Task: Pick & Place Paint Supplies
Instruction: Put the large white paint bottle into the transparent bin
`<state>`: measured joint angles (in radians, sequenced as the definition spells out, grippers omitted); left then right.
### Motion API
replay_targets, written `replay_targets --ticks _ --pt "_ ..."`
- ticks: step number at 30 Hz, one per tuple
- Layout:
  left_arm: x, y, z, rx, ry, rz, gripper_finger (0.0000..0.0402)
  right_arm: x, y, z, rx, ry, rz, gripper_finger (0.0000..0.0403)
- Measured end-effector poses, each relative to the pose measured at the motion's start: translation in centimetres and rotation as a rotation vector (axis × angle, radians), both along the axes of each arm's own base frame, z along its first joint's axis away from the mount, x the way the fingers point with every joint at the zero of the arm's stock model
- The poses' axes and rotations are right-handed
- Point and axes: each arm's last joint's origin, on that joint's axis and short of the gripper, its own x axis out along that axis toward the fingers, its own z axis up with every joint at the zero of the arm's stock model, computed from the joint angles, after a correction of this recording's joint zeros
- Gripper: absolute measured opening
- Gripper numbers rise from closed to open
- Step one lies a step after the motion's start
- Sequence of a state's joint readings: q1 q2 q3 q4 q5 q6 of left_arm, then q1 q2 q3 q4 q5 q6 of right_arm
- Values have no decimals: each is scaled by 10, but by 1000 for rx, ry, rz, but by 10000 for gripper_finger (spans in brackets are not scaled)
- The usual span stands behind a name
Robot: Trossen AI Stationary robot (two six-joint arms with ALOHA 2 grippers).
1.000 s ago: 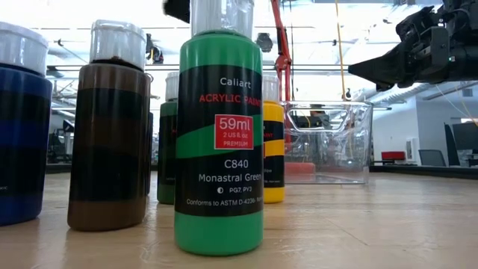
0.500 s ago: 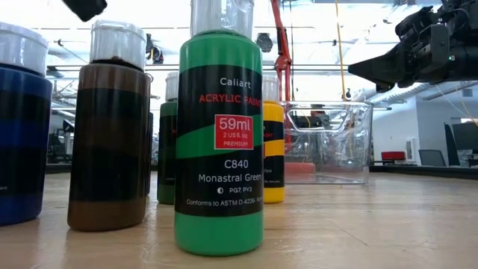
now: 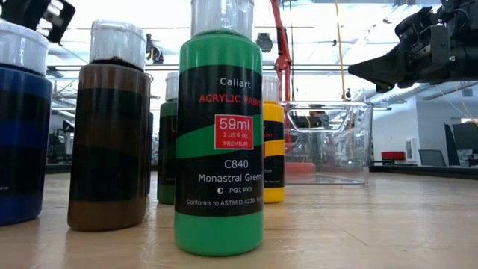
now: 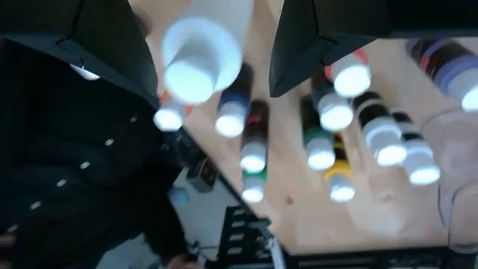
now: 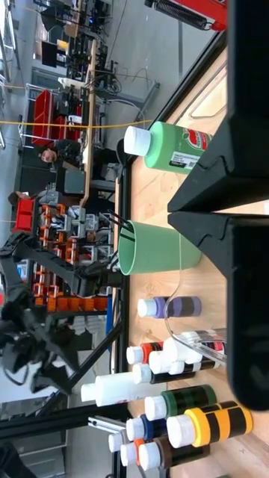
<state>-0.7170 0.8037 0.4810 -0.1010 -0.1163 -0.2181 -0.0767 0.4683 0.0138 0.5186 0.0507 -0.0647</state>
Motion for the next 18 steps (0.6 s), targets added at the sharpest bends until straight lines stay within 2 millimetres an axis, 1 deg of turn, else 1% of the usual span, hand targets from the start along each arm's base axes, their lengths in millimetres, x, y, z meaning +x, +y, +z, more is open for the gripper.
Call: replay_targets --ticks 5,9,14,18 --pt "1 -3 -15 14 -12 35 258 0 0 0 0 3 0 4" --pt "4 -6 -26 30 -5 18 258 0 0 0 -1 4 0 4" --pt "8 -10 -28 48 -29 -1 258 0 0 0 -2 4 0 4" --pt "9 -12 -25 29 -51 -32 258 0 0 0 -2 4 0 4"
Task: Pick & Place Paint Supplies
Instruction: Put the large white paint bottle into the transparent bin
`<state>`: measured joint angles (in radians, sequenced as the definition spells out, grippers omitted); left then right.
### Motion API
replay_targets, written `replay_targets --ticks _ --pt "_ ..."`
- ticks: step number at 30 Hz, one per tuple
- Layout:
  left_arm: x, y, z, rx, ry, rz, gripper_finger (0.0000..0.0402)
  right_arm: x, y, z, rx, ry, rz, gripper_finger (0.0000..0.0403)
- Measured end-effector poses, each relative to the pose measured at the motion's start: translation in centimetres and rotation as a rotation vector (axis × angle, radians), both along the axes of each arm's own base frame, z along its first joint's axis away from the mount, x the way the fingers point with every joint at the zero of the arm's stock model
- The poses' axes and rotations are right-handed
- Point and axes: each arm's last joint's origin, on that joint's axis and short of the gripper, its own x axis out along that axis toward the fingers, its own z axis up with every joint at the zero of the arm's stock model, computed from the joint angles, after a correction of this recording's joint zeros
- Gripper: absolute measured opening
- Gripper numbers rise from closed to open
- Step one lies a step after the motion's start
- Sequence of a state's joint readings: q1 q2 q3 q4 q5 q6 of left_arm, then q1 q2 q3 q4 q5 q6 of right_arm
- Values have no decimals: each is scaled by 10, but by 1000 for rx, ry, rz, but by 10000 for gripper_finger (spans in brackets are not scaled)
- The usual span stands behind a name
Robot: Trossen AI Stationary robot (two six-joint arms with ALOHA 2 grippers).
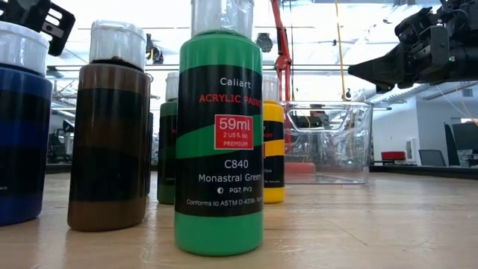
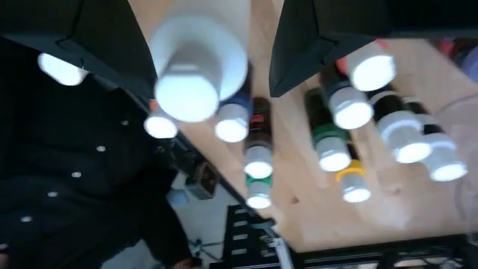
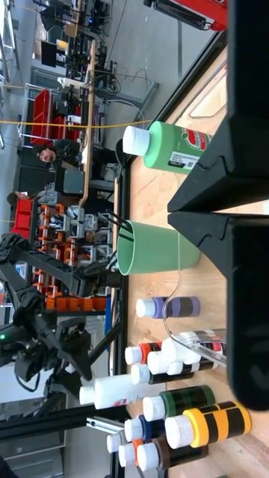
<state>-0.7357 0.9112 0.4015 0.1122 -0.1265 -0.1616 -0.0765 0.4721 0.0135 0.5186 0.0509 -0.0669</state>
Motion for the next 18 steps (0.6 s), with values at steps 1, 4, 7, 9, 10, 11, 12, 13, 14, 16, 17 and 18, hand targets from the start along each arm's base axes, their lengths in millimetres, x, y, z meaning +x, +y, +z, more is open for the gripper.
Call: replay_targets --ticks 1,4,7,9,10,11,12,13,14,16,17,18 --pt "0 0 0 -4 1 -12 257 0 0 0 0 0 0 4" --pt "0 -1 1 -29 5 -38 257 0 0 0 -1 0 0 4" --pt "1 -2 -1 -29 16 -35 258 0 0 0 -1 0 0 4" --pt "3 -4 -3 -19 16 -35 257 0 0 0 -1 0 0 4" --pt "5 -6 -5 -14 12 -36 258 0 0 0 -1 0 0 4" --pt "7 -8 -6 -11 11 -36 258 0 0 0 -1 0 0 4" --pt "9 -9 -9 -5 12 -38 257 0 0 0 -1 0 0 4" --pt "11 -11 -11 3 12 -41 258 0 0 0 -1 0 -1 4" --pt "12 -13 -13 7 9 -44 258 0 0 0 -1 0 -1 4" --pt "14 -15 -16 16 6 -59 257 0 0 0 -1 0 0 4" --pt "15 -16 -17 23 8 -67 257 0 0 0 -1 0 0 4" --pt "15 -16 -18 30 9 -79 257 0 0 0 -1 0 0 4"
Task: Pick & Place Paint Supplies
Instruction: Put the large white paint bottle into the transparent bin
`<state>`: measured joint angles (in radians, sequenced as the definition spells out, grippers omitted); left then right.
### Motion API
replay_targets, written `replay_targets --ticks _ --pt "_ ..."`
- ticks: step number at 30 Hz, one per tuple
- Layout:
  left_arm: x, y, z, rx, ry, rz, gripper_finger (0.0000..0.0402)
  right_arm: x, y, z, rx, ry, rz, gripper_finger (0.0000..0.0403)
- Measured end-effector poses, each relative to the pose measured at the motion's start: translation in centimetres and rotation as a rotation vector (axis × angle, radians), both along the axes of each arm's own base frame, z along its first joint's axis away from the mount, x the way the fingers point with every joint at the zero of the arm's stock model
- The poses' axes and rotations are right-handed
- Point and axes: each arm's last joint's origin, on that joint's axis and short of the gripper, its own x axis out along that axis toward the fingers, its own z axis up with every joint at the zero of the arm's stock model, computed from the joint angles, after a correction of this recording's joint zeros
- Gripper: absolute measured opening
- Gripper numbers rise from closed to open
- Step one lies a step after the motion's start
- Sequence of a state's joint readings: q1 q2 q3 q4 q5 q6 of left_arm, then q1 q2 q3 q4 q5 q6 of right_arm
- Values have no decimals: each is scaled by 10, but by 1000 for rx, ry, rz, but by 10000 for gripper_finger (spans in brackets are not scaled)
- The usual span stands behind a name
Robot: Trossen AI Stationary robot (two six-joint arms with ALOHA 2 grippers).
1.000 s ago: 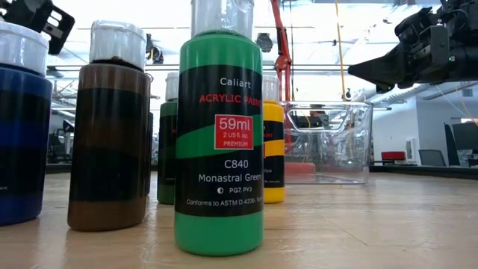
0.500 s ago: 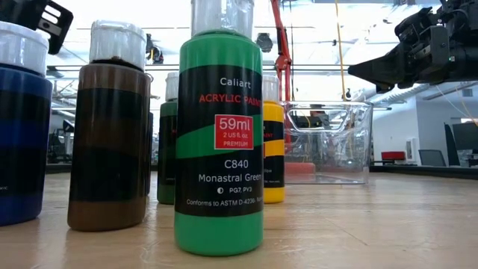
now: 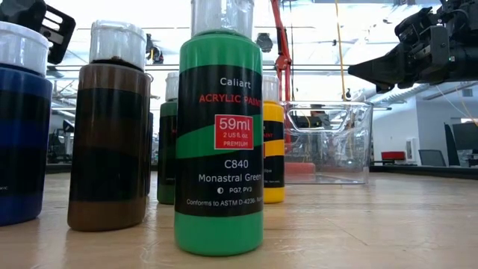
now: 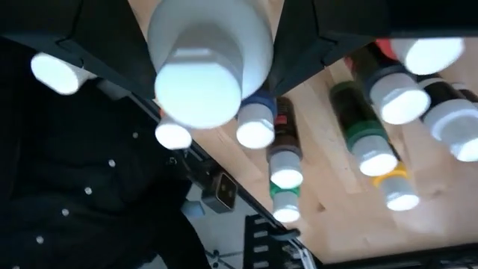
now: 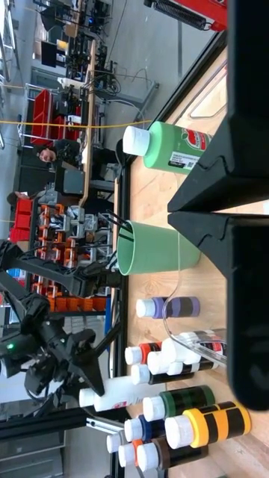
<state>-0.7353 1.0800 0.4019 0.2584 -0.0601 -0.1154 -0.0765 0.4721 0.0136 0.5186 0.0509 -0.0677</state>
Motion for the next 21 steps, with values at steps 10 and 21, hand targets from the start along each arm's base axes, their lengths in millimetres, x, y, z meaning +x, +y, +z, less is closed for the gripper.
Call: replay_targets --ticks 10,21 --pt "-3 0 12 -21 -99 -95 257 0 0 0 0 0 -1 4" --pt "-3 2 11 -22 -78 -30 257 0 0 0 0 0 0 4"
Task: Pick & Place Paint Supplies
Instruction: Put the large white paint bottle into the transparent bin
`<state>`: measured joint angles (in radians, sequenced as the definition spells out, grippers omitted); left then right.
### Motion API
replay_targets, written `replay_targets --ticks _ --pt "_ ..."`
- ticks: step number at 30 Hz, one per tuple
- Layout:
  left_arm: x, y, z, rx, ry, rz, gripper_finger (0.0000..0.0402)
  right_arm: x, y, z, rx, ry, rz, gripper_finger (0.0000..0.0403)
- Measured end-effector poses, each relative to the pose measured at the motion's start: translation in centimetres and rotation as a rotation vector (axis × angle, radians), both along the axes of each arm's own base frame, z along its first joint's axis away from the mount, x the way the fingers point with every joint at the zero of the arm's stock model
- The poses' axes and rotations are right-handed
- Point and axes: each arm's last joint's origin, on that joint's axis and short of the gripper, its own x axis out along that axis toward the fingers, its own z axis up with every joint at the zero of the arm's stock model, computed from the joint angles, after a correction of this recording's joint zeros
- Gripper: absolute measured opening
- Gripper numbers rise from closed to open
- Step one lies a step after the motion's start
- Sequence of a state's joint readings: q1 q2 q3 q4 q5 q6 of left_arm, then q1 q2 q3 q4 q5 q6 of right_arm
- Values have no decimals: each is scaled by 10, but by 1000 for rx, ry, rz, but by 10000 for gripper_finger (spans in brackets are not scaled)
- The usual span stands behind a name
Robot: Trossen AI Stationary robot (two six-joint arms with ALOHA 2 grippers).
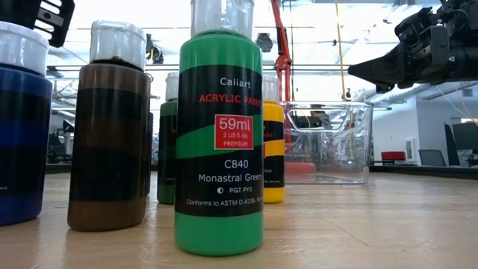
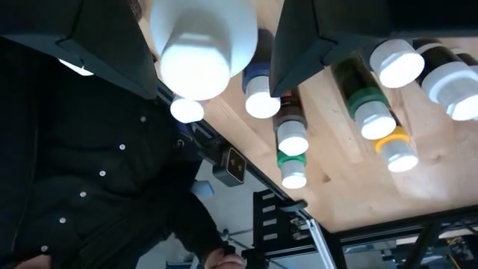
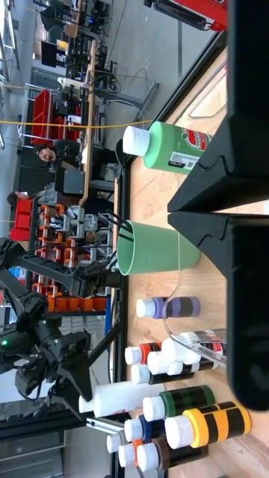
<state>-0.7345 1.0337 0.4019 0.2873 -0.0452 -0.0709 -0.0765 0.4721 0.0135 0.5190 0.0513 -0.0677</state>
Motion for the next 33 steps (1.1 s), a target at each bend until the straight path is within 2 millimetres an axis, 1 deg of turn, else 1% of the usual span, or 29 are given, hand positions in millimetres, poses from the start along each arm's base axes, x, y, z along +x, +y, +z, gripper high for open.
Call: replay_targets --ticks 4,7,12,16,18,20,21,23,26,29,31,33 --pt "0 0 0 -12 10 21 256 0 0 0 0 0 0 4" --pt "0 0 0 -14 17 25 241 0 0 0 0 0 0 4" --pt "0 1 -2 -8 36 29 188 0 0 0 0 0 0 4" --pt "0 1 -2 -7 40 33 134 0 0 0 0 0 0 4" --pt "1 2 -2 0 25 74 106 0 0 0 0 0 0 4" --pt "4 6 2 16 12 139 100 0 0 0 0 0 0 4" --pt "7 8 9 14 2 162 100 0 0 0 0 0 0 4" --pt "14 11 30 1 -32 197 100 0 0 0 0 0 0 4" --pt "22 20 76 -3 -57 281 100 0 0 0 0 0 0 4" --pt "29 35 122 38 -67 406 100 0 0 0 0 0 0 4" --pt "30 49 157 67 -122 485 100 0 0 0 -2 0 0 4" --pt "31 67 194 83 -217 573 100 0 0 0 -4 0 0 4"
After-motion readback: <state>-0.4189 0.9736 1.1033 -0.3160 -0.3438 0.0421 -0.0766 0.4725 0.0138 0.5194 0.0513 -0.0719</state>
